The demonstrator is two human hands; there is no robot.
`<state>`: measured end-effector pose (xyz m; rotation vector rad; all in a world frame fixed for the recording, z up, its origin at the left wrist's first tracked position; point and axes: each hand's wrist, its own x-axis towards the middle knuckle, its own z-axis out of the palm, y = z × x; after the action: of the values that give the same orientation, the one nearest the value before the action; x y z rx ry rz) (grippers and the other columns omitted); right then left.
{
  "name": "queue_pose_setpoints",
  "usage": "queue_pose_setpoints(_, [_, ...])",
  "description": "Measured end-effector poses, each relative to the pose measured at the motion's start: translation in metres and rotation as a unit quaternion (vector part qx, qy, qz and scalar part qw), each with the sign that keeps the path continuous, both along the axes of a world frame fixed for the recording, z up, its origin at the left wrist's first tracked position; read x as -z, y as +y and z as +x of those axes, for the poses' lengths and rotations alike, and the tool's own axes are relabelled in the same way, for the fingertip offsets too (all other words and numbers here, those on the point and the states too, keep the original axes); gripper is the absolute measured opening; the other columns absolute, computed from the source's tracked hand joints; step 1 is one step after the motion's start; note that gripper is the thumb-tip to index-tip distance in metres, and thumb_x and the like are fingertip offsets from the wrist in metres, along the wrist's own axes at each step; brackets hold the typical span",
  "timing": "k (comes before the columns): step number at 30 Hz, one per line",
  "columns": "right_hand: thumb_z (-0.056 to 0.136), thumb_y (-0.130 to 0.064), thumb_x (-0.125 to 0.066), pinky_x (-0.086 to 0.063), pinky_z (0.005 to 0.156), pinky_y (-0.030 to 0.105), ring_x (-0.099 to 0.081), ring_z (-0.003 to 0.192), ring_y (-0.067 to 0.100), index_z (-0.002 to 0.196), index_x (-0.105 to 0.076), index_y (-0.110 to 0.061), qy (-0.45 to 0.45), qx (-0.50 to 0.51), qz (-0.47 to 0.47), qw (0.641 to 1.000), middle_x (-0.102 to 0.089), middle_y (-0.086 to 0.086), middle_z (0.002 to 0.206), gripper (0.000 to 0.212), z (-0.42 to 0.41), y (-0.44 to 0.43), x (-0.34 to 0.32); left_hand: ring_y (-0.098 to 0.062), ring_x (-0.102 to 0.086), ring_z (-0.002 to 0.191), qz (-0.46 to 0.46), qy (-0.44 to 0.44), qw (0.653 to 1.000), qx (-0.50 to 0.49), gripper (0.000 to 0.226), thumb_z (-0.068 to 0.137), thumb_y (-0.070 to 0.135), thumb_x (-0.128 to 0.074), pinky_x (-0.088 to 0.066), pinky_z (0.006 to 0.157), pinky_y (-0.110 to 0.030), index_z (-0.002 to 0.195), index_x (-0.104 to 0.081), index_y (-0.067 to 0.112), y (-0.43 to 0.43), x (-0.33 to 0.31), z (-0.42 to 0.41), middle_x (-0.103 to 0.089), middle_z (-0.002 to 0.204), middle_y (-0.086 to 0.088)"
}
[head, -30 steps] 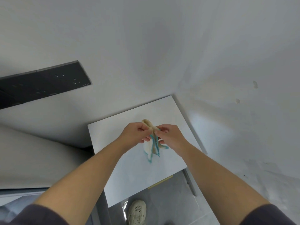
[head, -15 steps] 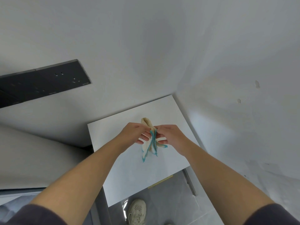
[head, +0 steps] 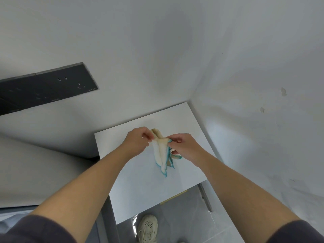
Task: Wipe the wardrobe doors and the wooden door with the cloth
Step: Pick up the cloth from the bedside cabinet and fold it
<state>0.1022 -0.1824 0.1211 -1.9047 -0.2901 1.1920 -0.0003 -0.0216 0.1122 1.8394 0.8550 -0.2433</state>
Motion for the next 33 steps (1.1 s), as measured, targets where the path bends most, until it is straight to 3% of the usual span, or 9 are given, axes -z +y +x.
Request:
queue_pose_setpoints(4, [0.089, -0.009, -0.053, -0.052, 0.067, 0.018, -0.061, 0.078, 0.010, 0.092, -0.073, -0.016, 0.021, -0.018, -0.013, 1.000, -0.067, 0.000, 0.085, 0.021, 0.003, 0.004, -0.004, -0.012, -0.042, 0.128, 0.109, -0.017, 0.984, 0.140, 0.057, 0.085, 0.003, -0.059, -0.040, 0.094, -0.023, 0.134, -0.046, 0.031, 0.011, 0.013, -0.005, -0.042, 0.141, 0.010])
queue_pose_setpoints(6, [0.089, -0.011, -0.052, -0.050, 0.071, 0.022, -0.060, 0.080, 0.013, 0.092, -0.072, -0.015, 0.016, -0.022, -0.018, 0.999, -0.066, 0.000, 0.084, 0.021, 0.006, 0.007, -0.006, -0.007, -0.033, 0.137, 0.100, -0.020, 0.975, 0.197, 0.058, 0.085, 0.013, -0.067, -0.035, 0.106, -0.026, 0.136, -0.048, 0.032, 0.012, 0.012, -0.005, -0.036, 0.147, 0.014])
queue_pose_setpoints(10, [0.089, -0.013, -0.050, -0.048, 0.075, 0.034, -0.056, 0.080, 0.019, 0.086, -0.069, -0.015, 0.008, 0.027, 0.001, 1.000, -0.062, 0.002, 0.080, 0.020, 0.019, 0.005, -0.026, -0.007, -0.058, 0.088, 0.059, 0.022, 0.983, 0.171, 0.014, 0.084, 0.026, -0.068, -0.042, 0.067, -0.017, 0.096, -0.064, 0.031, 0.015, -0.009, -0.002, -0.065, 0.097, 0.013])
queue_pose_setpoints(12, [0.093, -0.014, -0.046, -0.051, 0.079, 0.038, -0.056, 0.082, 0.021, 0.088, -0.065, -0.017, 0.010, 0.054, 0.008, 0.998, -0.061, 0.003, 0.083, 0.020, 0.025, 0.003, -0.031, -0.009, -0.053, 0.073, -0.007, -0.005, 0.995, 0.103, 0.002, 0.087, 0.025, -0.067, -0.041, 0.063, -0.019, 0.088, -0.065, 0.026, 0.015, -0.016, -0.001, -0.062, 0.080, 0.009])
queue_pose_setpoints(16, [0.098, -0.015, -0.037, -0.052, 0.077, 0.037, -0.054, 0.084, 0.020, 0.099, -0.060, -0.020, 0.012, 0.090, 0.006, 0.996, -0.056, 0.002, 0.090, 0.024, 0.029, 0.003, -0.046, -0.014, -0.059, 0.081, -0.156, -0.053, 0.985, -0.058, 0.012, 0.093, 0.026, -0.062, -0.053, 0.086, -0.035, 0.093, -0.066, 0.015, 0.012, -0.036, 0.004, -0.064, 0.087, 0.001])
queue_pose_setpoints(21, [0.100, -0.020, -0.036, -0.042, 0.070, 0.030, -0.049, 0.076, 0.017, 0.095, -0.058, -0.021, -0.005, 0.170, 0.027, 0.985, -0.054, 0.002, 0.088, 0.022, 0.034, 0.008, -0.080, -0.016, -0.070, 0.101, -0.330, -0.087, 0.933, -0.111, 0.021, 0.092, 0.016, -0.063, -0.057, 0.083, -0.027, 0.113, -0.064, 0.010, 0.002, -0.072, 0.006, -0.072, 0.111, -0.004])
queue_pose_setpoints(25, [0.102, -0.028, -0.047, -0.052, 0.085, 0.034, -0.062, 0.095, 0.018, 0.107, -0.064, -0.013, 0.057, 0.218, 0.089, 0.970, -0.066, 0.004, 0.106, 0.023, 0.038, 0.001, -0.120, -0.015, -0.070, 0.095, -0.324, -0.119, 0.923, -0.171, 0.021, 0.094, 0.015, -0.060, -0.058, 0.079, -0.027, 0.113, -0.065, 0.007, -0.005, -0.106, 0.008, -0.073, 0.107, -0.006])
queue_pose_setpoints(29, [0.100, -0.030, -0.052, -0.054, 0.087, 0.033, -0.065, 0.107, 0.020, 0.109, -0.064, -0.011, 0.105, 0.141, 0.155, 0.972, -0.068, 0.006, 0.116, 0.023, 0.033, -0.020, -0.164, -0.016, -0.067, 0.097, -0.262, -0.162, 0.936, -0.171, 0.022, 0.098, 0.026, -0.055, -0.055, 0.080, -0.033, 0.116, -0.064, 0.017, -0.017, -0.151, 0.004, -0.072, 0.108, -0.001])
queue_pose_setpoints(33, [0.103, -0.039, -0.043, -0.053, 0.094, 0.045, -0.062, 0.110, 0.023, 0.109, -0.062, -0.023, -0.004, 0.120, 0.124, 0.985, -0.065, 0.005, 0.119, 0.025, 0.020, -0.038, -0.210, -0.020, -0.064, 0.101, -0.169, -0.203, 0.950, -0.164, 0.021, 0.101, 0.034, -0.048, -0.055, 0.085, -0.042, 0.115, -0.062, 0.025, -0.043, -0.206, -0.002, -0.069, 0.112, -0.001])
